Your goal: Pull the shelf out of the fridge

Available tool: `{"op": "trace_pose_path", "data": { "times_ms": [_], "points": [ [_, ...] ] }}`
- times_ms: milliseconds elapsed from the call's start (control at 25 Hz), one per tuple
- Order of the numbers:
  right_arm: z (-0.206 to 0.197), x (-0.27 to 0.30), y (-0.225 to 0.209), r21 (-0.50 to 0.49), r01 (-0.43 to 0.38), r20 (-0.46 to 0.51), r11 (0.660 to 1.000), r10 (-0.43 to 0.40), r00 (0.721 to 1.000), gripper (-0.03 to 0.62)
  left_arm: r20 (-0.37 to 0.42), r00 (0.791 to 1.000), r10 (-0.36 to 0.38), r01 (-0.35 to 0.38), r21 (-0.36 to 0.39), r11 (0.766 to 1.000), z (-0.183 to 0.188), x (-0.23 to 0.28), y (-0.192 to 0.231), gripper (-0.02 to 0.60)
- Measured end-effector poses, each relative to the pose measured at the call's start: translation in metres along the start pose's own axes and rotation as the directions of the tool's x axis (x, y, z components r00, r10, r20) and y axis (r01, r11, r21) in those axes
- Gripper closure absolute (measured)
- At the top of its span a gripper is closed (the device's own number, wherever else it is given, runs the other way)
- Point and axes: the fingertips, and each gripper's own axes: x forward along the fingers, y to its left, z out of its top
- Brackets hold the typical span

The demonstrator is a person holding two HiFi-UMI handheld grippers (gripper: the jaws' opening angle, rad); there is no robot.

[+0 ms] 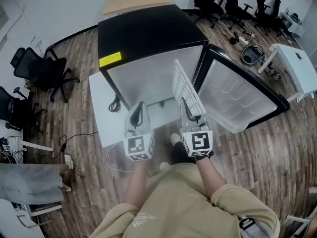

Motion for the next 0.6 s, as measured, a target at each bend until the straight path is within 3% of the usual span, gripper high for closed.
{"op": "trace_pose_path", "data": {
  "times_ms": [600],
  "points": [
    [-0.013,0.019,0.008,0.120,-0.044,-0.017,0.992,0.047,0.999,0.564,-0.063,0.998,-0.030,0.024,-0.081,0.996,-0.034,0.006,-0.004,0.584]
  ]
}}
